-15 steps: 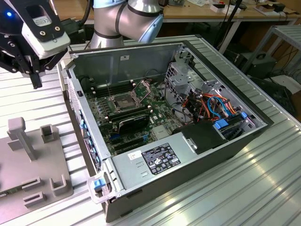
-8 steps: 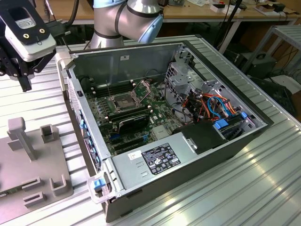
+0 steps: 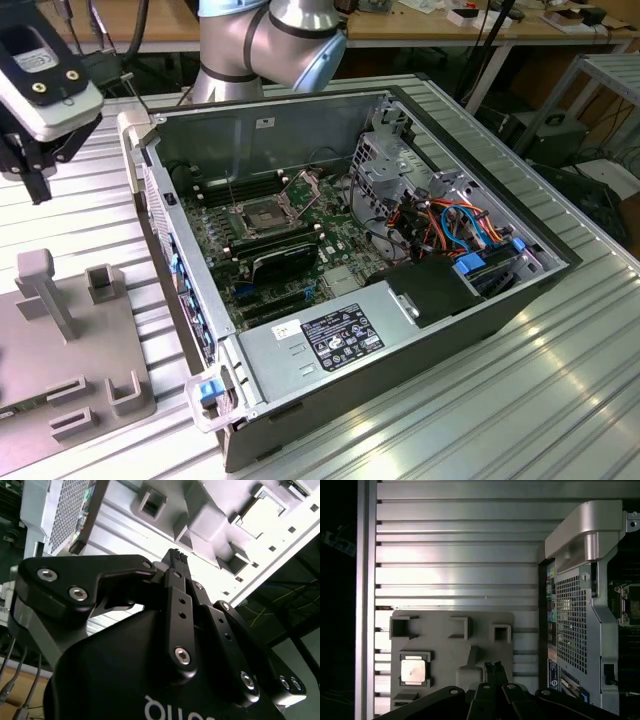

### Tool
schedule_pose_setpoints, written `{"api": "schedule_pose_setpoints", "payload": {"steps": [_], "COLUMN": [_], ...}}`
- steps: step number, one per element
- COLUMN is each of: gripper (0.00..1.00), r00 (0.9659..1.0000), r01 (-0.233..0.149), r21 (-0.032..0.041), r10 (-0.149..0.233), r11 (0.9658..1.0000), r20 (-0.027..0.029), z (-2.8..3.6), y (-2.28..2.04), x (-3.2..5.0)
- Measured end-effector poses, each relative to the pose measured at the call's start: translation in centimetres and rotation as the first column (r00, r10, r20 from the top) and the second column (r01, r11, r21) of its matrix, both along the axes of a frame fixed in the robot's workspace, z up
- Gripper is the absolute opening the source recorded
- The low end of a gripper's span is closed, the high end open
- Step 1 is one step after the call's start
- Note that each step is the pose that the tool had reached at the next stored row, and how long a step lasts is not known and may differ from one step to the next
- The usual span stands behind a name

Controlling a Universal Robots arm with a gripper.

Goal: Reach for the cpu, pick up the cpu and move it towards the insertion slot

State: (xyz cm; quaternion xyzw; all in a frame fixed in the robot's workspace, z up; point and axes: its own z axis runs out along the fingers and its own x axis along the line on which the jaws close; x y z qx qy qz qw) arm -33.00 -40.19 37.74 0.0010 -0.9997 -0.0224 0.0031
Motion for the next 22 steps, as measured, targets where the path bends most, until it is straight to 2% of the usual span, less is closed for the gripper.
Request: {"api": "schedule_pose_setpoints", "payload": {"steps": [4, 6, 9, 12, 14, 16, 17, 18, 19, 22], "gripper": [0.11, 0.11, 0.11, 0.11, 0.11, 0.11, 0.11, 0.11, 0.11, 0.11], "r00": [1.0000, 1.0000, 1.0000, 0.9999, 0.9998, 0.9996, 0.9995, 0.9994, 0.9994, 0.9998], "r01": [0.000, -0.001, -0.007, -0.012, -0.019, -0.028, -0.032, -0.033, -0.033, -0.019], "r21": [0.0031, 0.0032, 0.0032, 0.0032, 0.0031, -0.0040, -0.0149, -0.0214, -0.0238, -0.0244], "r10": [0.000, 0.001, 0.007, 0.012, 0.019, 0.028, 0.032, 0.033, 0.033, 0.019], "r11": [1.0000, 1.0000, 1.0000, 0.9999, 0.9998, 0.9996, 0.9994, 0.9992, 0.9992, 0.9995], "r20": [0.0006, 0.0009, 0.0029, 0.0029, 0.0029, 0.0029, 0.0024, 0.0022, 0.0020, 0.0022], "z": [-0.12, -0.21, -0.41, -0.64, -0.74, -0.83, -0.85, -0.88, -0.95, -1.46], "y": [-0.12, -0.26, -1.03, -2.02, -2.09, -2.09, -2.09, -2.09, -2.09, -2.08], "x": [-2.05, -2.58, -2.89, -3.12, -3.56, -3.83, -4.01, -4.17, -4.33, -4.69]}}
